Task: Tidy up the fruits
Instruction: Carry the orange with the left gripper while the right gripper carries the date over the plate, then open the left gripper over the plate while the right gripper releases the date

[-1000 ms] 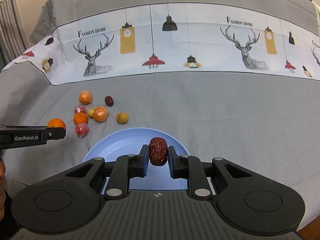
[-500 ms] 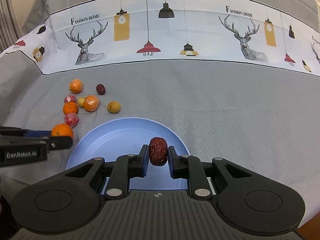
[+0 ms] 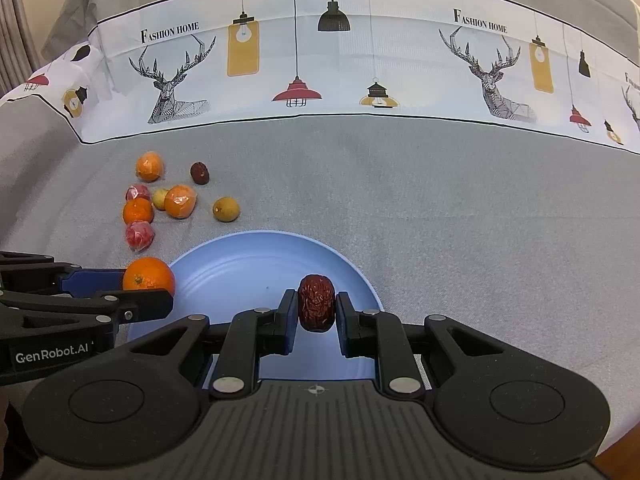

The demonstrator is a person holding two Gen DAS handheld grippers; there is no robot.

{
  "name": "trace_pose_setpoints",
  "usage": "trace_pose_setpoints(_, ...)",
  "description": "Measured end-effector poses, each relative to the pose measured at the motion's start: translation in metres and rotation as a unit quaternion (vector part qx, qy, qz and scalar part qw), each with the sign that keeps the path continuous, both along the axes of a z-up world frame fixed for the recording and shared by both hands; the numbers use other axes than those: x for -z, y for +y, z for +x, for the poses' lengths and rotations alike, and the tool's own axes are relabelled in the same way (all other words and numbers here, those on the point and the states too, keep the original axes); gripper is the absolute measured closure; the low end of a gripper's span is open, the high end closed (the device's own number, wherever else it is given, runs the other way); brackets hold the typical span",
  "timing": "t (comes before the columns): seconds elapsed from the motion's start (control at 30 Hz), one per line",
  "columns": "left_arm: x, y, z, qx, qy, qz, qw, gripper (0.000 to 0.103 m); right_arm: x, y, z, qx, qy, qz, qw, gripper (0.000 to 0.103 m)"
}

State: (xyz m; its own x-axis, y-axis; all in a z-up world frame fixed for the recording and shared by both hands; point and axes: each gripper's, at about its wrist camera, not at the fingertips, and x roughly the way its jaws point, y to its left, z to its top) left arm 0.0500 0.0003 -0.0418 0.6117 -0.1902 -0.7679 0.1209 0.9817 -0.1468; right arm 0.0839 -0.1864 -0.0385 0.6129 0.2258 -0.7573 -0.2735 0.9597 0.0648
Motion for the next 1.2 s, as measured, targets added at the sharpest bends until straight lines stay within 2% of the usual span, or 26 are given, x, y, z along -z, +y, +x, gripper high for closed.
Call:
trace_pose_setpoints(0.37, 0.001, -0.009, -0.001, 0.021, 0.001, 0.006, 0.9998, 0.065, 0.001, 0.005, 0.001, -0.005, -0.001, -0.005, 1.000, 0.082)
trace_pose_setpoints(0.77, 0.002, -0.009, 0.000, 0.024, 0.003, 0.000, 0.9997, 0.065, 0.002, 0.005, 0.001, -0.004, -0.001, -0.006, 1.000, 0.082)
trace_pose_setpoints(0.8, 0.002, -0.008, 0.000, 0.023, 0.006, -0.001, 0.9997, 0.064, 0.002, 0.005, 0.000, -0.004, -0.001, -0.005, 1.000, 0.082)
trace_pose_setpoints(0.83, 0.003, -0.008, 0.001, 0.022, 0.013, -0.003, 0.9997, 0.058, 0.002, 0.005, 0.001, -0.004, -0.001, -0.004, 1.000, 0.082)
trace_pose_setpoints(0.87, 0.004, -0.007, 0.003, 0.021, 0.022, -0.008, 0.9995, 0.048, 0.002, 0.005, 0.001, -0.003, 0.000, -0.005, 1.000, 0.076)
trace_pose_setpoints(0.9, 0.005, -0.006, 0.003, 0.015, 0.025, -0.012, 0.9995, 0.046, 0.002, 0.005, 0.001, -0.001, 0.000, -0.007, 1.000, 0.063)
trace_pose_setpoints(0.93, 0.004, -0.003, 0.004, 0.009, 0.023, -0.014, 0.9996, 0.046, 0.001, 0.004, 0.000, 0.003, -0.003, -0.008, 1.000, 0.057)
trace_pose_setpoints(0.97, 0.002, 0.000, 0.004, 0.002, 0.020, -0.017, 0.9997, 0.046, 0.001, 0.004, 0.000, 0.007, -0.007, -0.009, 1.000, 0.053)
trace_pose_setpoints(1.03, -0.002, 0.010, 0.005, -0.017, 0.011, -0.026, 0.9994, 0.046, -0.001, 0.002, 0.000, 0.013, -0.010, -0.005, 1.000, 0.053)
trace_pose_setpoints(1.1, -0.008, 0.025, 0.005, -0.050, -0.001, -0.036, 0.9981, 0.053, -0.004, 0.000, 0.001, 0.021, -0.014, 0.003, 1.000, 0.053)
trace_pose_setpoints(1.17, -0.016, 0.042, 0.006, -0.084, -0.015, -0.044, 0.9954, 0.080, -0.007, -0.003, 0.000, 0.026, -0.021, 0.012, 0.999, 0.053)
trace_pose_setpoints(1.2, -0.020, 0.051, 0.006, -0.103, -0.023, -0.045, 0.9934, 0.085, -0.009, -0.004, 0.000, 0.027, -0.026, 0.017, 0.999, 0.054)
